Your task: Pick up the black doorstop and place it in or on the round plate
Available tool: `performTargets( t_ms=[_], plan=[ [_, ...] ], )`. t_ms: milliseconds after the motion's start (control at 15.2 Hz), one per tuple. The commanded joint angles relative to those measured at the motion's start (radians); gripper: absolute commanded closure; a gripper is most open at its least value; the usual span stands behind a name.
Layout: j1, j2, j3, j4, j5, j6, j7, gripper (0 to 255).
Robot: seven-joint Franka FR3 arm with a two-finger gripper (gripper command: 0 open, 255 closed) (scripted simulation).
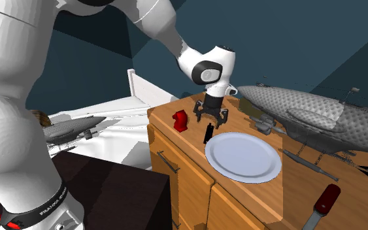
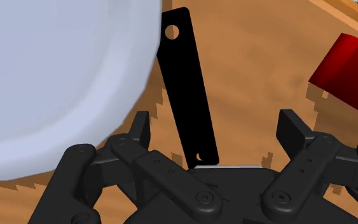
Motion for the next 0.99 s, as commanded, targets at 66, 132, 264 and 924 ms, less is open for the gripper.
performTargets(
  t_ms=[66, 132, 264, 924],
  plan=[
    [-0.013, 0.043, 0.012, 0.03, 0.018, 0.013, -0.012, 0],
    [-0.014, 0.052, 0.015, 0.029, 0.023, 0.022, -0.015, 0],
    [-0.017, 0.071, 0.022, 0.03, 0.032, 0.04, -0.021, 0],
    [-0.02, 0.096, 0.032, 0.032, 0.045, 0.062, -0.029, 0]
  ],
)
